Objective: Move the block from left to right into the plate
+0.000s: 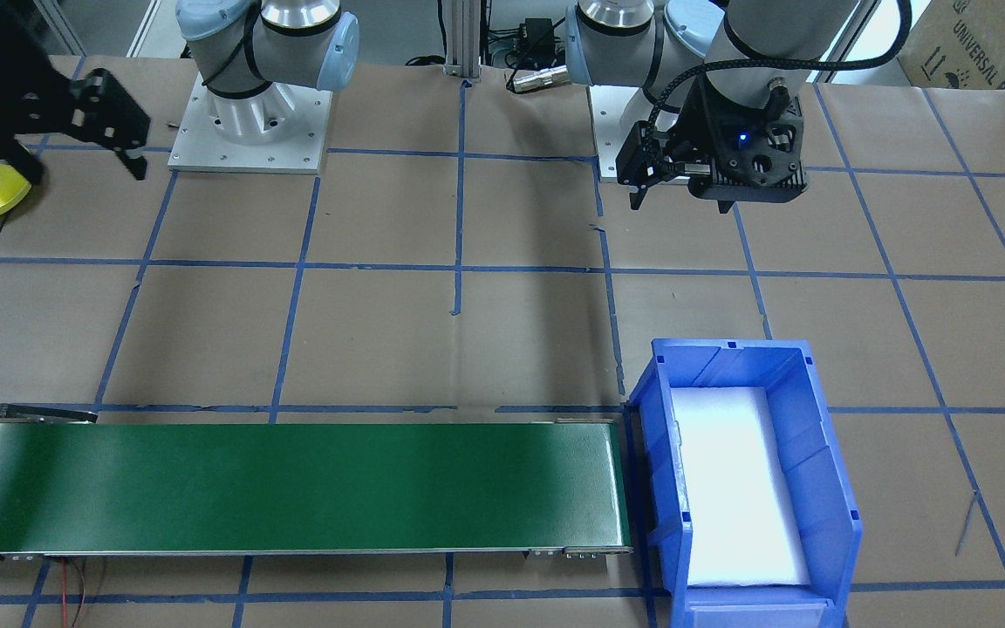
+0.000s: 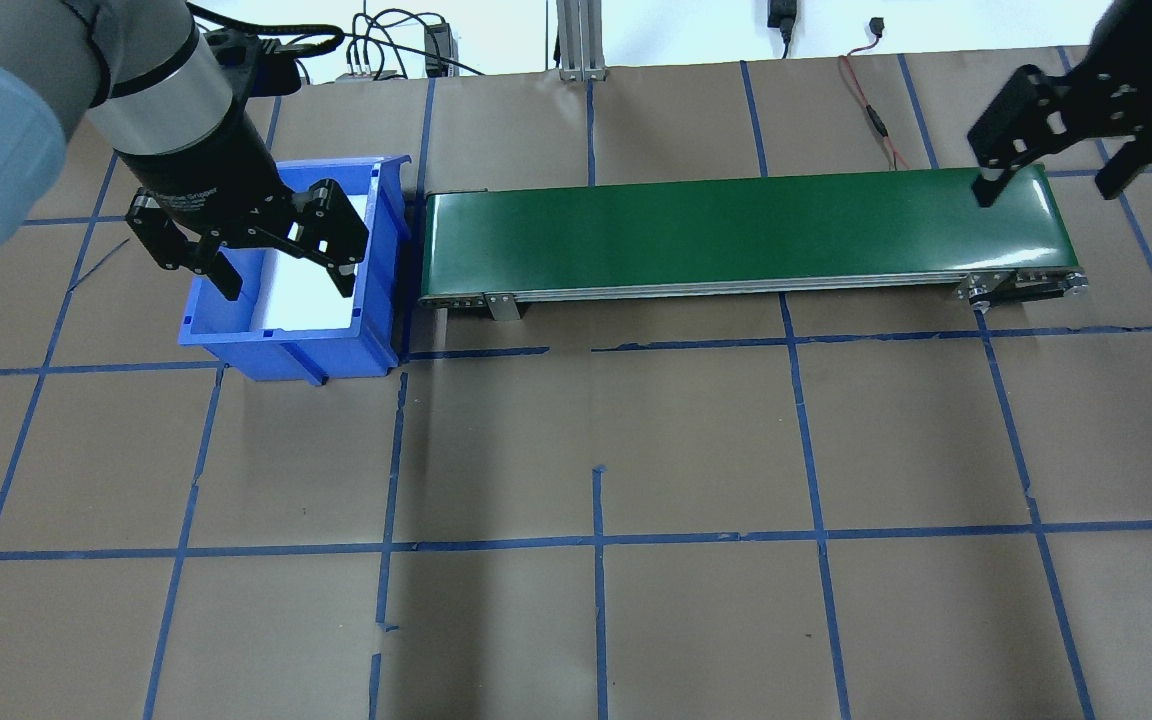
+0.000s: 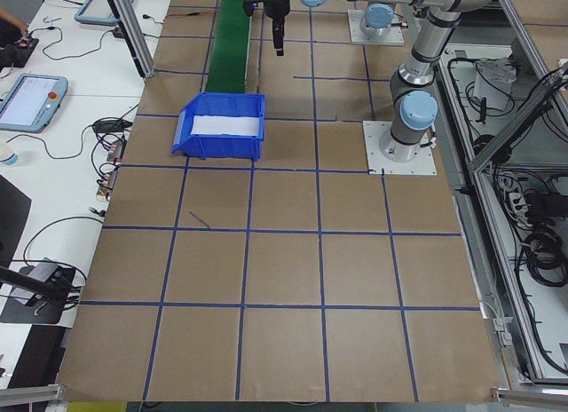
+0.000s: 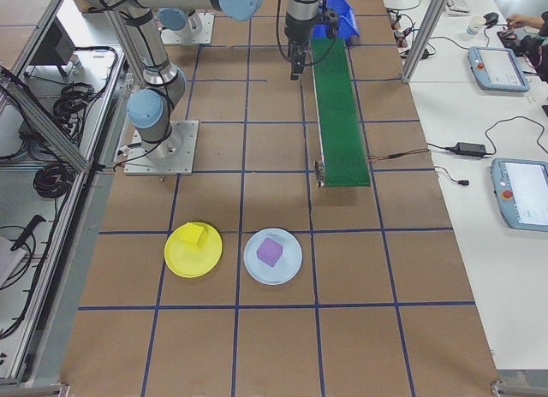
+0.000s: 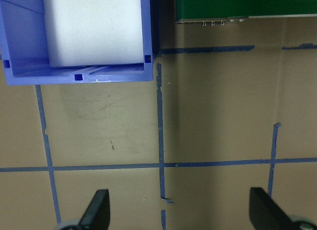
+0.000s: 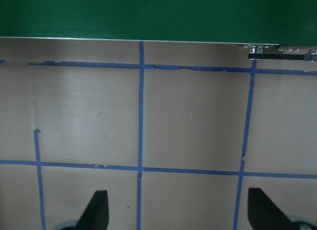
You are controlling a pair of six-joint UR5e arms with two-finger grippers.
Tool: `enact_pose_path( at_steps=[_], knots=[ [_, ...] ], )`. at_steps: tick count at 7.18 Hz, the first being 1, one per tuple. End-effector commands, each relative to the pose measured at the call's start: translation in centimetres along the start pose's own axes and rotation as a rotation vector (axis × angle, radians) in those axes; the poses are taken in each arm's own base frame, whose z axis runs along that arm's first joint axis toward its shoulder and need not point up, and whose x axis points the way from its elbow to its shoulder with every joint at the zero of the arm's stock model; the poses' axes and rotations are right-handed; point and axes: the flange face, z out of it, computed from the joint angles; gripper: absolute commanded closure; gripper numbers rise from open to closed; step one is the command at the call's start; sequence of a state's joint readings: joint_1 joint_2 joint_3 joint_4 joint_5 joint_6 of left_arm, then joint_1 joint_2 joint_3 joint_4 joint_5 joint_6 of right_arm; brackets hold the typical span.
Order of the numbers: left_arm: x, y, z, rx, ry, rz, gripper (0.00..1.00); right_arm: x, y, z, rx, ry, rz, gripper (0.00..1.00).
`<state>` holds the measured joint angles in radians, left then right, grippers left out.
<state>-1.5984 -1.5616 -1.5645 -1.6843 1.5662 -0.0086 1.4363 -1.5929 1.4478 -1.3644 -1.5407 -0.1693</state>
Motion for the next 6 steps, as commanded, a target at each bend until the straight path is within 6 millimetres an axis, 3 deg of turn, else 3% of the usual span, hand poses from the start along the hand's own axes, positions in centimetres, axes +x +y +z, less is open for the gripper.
enact_pose_path(
  at_steps=[1,3,6],
  knots=[
    [0.0,0.0,-0.1,0.001,0.000,-0.001,0.00,-9.3,1.7,2.6,-0.023,0.021,0.059,0.00],
    [0.0,0.0,-0.1,0.001,-0.002,0.001,0.00,-8.3,0.0,3.1,0.059,0.008,-0.060,0.00],
    [0.0,0.0,-0.1,0.003,-0.003,0.002,0.00,-8.6,0.7,2.9,0.059,0.018,-0.048,0.00]
  ],
)
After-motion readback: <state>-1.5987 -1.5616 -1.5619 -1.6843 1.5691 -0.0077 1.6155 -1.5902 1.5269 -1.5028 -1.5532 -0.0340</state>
